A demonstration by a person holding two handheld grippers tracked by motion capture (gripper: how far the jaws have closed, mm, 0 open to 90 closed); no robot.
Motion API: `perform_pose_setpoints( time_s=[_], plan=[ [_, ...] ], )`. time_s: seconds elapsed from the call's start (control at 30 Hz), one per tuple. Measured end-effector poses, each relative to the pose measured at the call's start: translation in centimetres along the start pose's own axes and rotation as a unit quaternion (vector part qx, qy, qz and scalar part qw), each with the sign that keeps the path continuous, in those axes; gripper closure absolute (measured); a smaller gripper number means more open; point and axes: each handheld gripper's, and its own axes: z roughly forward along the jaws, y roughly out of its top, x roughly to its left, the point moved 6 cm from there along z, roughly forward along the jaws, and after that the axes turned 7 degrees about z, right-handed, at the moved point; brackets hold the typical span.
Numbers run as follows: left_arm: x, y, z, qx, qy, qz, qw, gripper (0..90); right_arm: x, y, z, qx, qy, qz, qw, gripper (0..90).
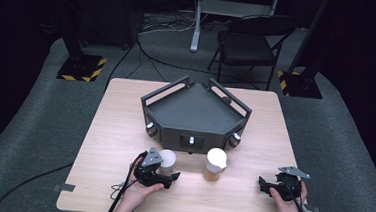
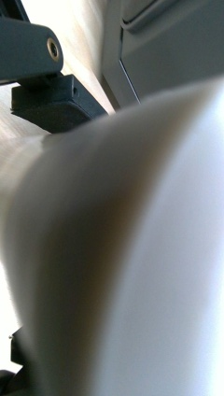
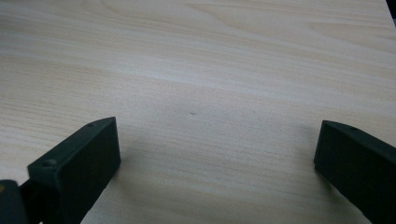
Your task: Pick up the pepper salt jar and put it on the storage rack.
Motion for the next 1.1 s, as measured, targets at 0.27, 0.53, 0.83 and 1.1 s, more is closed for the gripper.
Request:
perform_pose_setpoints(
  time_s=[0.27, 0.53, 0.83, 1.1],
  plan=[
    [0.1, -0.4, 0.4, -0.022, 0.013, -0.005, 0.9997, 31.1, 0.0, 0.0, 0.0, 0.0, 0.001, 0.0, 1.0, 0.0],
    [-0.2, -0.3, 0.4, -0.021, 0.022, 0.008, 0.9995, 32.5, 0.0, 0.0, 0.0, 0.0, 0.001, 0.0, 1.0, 0.0],
    [-0.3, 0.1, 0.3, -0.014, 0.025, 0.011, 0.9995, 33.0, 0.0, 0.0, 0.0, 0.0, 0.001, 0.0, 1.0, 0.0],
    [-0.2, 0.7, -0.3, -0.014, 0.029, 0.011, 0.9994, 33.5, 0.0, 0.0, 0.0, 0.0, 0.001, 0.0, 1.0, 0.0]
  ],
)
